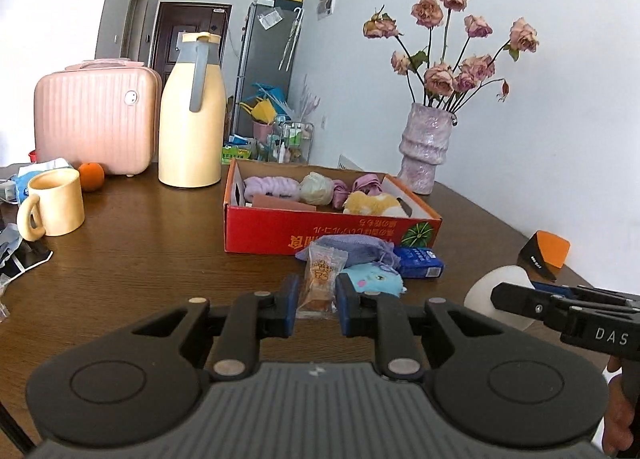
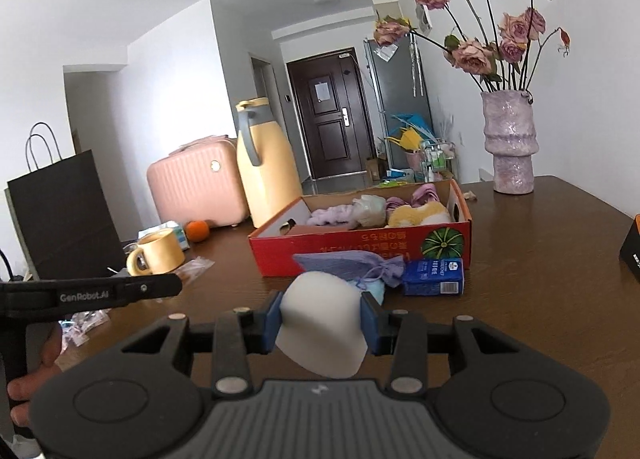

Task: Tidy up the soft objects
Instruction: 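Lower the snack packet and foam cylinder into the box and open both grippers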

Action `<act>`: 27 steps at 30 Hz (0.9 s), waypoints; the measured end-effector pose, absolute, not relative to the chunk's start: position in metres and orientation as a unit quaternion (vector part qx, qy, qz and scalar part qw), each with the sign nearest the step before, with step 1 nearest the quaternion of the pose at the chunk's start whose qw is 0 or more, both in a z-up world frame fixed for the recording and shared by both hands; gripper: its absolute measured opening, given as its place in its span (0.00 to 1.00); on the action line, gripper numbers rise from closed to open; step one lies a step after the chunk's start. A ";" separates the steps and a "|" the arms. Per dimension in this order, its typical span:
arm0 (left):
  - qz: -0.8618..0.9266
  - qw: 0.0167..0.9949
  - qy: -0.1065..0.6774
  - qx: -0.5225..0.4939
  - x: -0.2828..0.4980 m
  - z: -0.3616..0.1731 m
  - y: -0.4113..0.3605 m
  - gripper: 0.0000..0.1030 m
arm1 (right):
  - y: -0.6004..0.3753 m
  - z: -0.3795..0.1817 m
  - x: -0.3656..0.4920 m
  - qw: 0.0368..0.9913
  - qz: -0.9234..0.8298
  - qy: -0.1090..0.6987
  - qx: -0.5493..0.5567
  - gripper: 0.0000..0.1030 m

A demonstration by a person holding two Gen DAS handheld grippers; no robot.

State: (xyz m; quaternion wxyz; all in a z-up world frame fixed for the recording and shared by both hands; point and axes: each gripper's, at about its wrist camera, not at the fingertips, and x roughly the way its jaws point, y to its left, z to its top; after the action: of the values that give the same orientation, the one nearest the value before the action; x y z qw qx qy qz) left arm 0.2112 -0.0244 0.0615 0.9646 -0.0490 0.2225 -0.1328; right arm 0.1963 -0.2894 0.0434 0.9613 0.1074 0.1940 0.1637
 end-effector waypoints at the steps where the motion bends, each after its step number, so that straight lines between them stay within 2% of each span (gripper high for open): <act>1: -0.133 0.965 0.222 -0.050 0.210 0.062 -0.024 0.20 | -0.289 0.044 0.194 0.962 0.164 0.193 0.108 0.39; 8: -0.132 0.965 0.220 -0.051 0.227 0.065 -0.020 0.20 | -0.288 0.046 0.211 0.959 0.170 0.196 0.113 0.39; 12: -0.138 0.966 0.215 -0.044 0.284 0.081 -0.020 0.20 | -0.286 0.060 0.260 0.958 0.187 0.191 0.105 0.40; 16: -0.146 0.954 0.256 -0.063 0.388 0.096 -0.018 0.20 | -0.278 0.080 0.349 0.955 0.204 0.195 0.094 0.40; 20: -0.131 0.934 0.327 -0.068 0.501 0.088 -0.030 0.20 | -0.270 0.081 0.472 0.938 0.203 0.256 0.118 0.40; 27: -0.103 0.906 0.406 -0.064 0.595 0.047 -0.047 0.20 | -0.243 0.045 0.599 0.902 0.183 0.364 0.146 0.42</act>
State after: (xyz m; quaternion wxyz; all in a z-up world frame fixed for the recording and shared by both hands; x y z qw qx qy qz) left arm 0.5954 -0.0470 0.0470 0.9057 -0.0640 0.4063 -0.1026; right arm 0.5986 -0.2425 0.0447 0.9016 0.1458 0.3639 0.1832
